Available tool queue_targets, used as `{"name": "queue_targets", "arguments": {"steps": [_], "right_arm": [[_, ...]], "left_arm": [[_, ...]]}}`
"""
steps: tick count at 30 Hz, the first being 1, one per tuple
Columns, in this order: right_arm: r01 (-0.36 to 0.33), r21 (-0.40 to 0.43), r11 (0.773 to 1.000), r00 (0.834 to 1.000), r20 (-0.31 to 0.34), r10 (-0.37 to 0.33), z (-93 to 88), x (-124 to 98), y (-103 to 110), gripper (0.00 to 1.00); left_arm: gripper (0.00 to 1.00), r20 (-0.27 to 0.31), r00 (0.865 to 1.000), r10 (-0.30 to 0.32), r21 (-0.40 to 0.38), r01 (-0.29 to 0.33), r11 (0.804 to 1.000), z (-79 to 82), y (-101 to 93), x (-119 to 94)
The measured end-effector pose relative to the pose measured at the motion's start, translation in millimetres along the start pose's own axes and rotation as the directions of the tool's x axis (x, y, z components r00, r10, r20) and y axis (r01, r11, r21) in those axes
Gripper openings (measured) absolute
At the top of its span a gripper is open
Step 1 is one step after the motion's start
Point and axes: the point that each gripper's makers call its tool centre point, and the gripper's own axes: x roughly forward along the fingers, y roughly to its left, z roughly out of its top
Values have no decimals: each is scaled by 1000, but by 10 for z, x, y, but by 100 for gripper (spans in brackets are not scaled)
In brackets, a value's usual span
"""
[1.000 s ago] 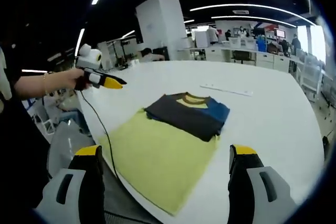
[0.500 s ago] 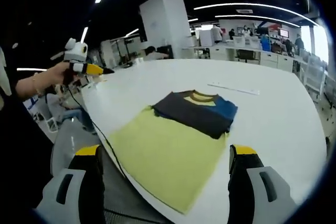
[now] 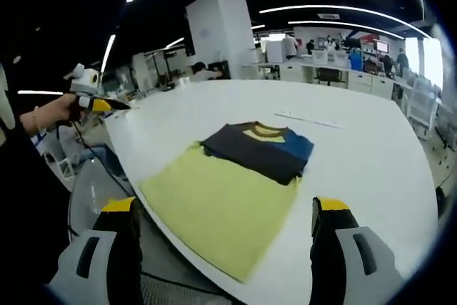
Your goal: Fold the garment on the visible template until the final outline fits inside the template.
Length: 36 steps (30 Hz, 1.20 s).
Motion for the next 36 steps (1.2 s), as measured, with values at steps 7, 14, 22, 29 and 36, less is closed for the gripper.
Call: {"name": "queue_targets", "arguments": {"steps": [7, 14, 22, 29, 36], "right_arm": [[49, 21, 999, 999, 5, -49, -60, -142, -132, 100], [78, 37, 996, 997, -13, -78, -182, -275, -207, 100], [88, 47, 995, 996, -29, -87, -261, -312, -206, 100], [85, 54, 995, 996, -35, -83, -292, -283, -203, 100], [59, 58, 997, 996, -67, -55, -425, -218, -176, 92]], "left_arm": [[100, -71, 997, -25, 44, 28, 999, -333, -33, -113], [100, -118, 993, -30, 58, 37, 998, -597, -13, -78], [100, -126, 991, -39, 46, 45, 998, -613, -17, -41], [100, -145, 989, -40, 41, 47, 998, -664, -3, -14], [99, -194, 980, -45, 4, 47, 999, -898, 14, 80]]}}
